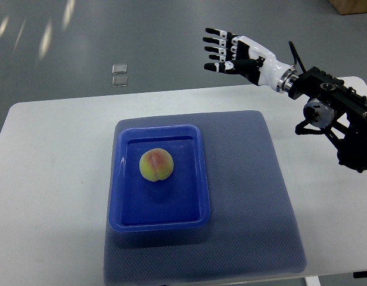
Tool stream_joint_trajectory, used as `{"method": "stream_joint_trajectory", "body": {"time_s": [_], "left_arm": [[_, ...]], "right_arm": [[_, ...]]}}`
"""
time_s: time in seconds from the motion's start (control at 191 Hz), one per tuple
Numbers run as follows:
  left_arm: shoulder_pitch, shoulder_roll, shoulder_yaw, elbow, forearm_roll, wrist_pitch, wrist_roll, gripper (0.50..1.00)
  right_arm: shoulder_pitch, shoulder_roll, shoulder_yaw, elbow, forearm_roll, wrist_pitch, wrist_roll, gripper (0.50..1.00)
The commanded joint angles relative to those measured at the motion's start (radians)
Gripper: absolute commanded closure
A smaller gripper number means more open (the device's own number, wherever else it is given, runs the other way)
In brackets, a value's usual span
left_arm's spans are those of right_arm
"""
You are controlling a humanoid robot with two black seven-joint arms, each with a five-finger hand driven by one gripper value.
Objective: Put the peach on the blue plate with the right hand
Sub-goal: 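Open the right hand, release the peach, and raise the hand away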
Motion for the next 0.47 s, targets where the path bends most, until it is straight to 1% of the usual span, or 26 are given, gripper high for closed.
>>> {"method": "stream_joint_trajectory", "body": {"time_s": [0.0,0.084,0.188,0.319,0.361,0.46], "left_arm": [[0.001,0.000,0.000,0.001,-0.001,0.001,0.000,0.500],[0.001,0.000,0.000,0.000,0.000,0.001,0.000,0.500],[-0.001,0.000,0.000,0.000,0.000,0.001,0.001,0.500],[-0.001,0.000,0.000,0.000,0.000,0.001,0.000,0.500],[-0.001,0.000,0.000,0.001,0.000,0.001,0.000,0.500],[0.001,0.000,0.000,0.001,0.000,0.001,0.000,0.500]], "right_arm": [[-0.091,0.056,0.144,-0.044,0.159,0.003,0.001,0.570],[-0.122,0.094,0.206,-0.072,0.269,0.009,0.001,0.570],[-0.157,0.122,0.221,-0.093,0.355,0.009,0.005,0.570],[-0.191,0.152,0.221,-0.110,0.387,0.015,0.090,0.570],[-0.196,0.159,0.221,-0.112,0.389,0.015,0.100,0.570],[-0.202,0.163,0.221,-0.113,0.394,0.015,0.102,0.570]]}}
